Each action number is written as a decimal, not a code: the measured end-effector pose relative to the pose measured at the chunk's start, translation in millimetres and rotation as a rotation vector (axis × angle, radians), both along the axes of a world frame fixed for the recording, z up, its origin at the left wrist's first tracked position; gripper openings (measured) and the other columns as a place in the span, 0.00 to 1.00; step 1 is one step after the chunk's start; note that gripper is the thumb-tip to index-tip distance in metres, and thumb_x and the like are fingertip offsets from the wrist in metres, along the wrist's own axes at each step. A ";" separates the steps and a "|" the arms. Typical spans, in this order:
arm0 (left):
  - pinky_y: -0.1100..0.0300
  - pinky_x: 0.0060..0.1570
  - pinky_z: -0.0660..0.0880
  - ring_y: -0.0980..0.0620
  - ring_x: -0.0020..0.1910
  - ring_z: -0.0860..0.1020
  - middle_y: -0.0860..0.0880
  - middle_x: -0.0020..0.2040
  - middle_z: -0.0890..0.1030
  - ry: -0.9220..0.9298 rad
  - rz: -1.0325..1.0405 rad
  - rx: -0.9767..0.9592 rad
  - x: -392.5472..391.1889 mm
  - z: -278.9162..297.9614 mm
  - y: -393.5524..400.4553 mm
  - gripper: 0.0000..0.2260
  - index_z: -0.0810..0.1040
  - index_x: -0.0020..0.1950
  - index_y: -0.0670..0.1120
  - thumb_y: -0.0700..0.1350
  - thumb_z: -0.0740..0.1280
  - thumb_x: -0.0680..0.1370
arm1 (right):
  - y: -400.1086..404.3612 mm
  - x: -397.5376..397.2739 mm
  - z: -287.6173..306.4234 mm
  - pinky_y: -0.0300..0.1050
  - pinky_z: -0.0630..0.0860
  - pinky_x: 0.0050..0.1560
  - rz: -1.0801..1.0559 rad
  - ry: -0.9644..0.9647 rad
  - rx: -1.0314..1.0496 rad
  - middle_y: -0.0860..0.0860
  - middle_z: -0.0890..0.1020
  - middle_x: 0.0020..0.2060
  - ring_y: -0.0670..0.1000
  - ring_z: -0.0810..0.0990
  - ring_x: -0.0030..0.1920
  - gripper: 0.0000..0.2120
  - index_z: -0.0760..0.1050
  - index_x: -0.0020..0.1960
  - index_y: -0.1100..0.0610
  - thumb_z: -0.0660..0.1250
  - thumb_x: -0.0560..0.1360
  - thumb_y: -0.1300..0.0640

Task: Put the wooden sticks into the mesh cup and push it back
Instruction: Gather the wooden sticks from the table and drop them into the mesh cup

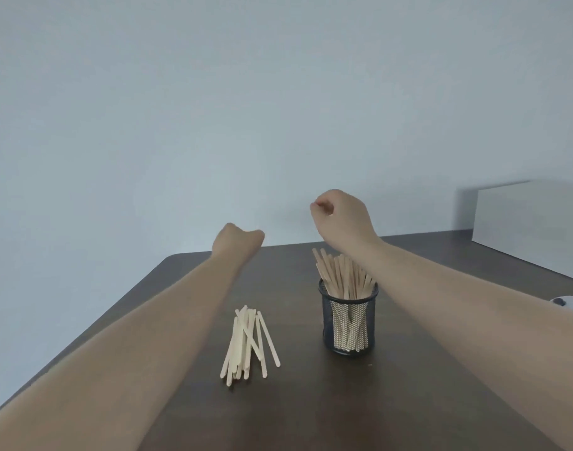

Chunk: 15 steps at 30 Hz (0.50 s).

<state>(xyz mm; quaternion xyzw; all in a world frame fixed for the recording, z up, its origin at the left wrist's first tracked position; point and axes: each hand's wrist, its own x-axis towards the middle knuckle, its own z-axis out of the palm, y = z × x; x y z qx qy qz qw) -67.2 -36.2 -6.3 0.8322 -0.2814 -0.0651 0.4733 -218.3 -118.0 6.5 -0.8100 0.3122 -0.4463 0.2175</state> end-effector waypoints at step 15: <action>0.58 0.42 0.66 0.47 0.40 0.68 0.42 0.40 0.75 0.243 -0.216 0.594 43.0 -74.7 67.2 0.17 0.79 0.51 0.41 0.45 0.74 0.65 | 81.9 81.6 -62.1 0.49 0.72 0.67 0.237 1.032 0.543 0.61 0.70 0.69 0.56 0.74 0.65 0.26 0.61 0.75 0.60 0.62 0.79 0.56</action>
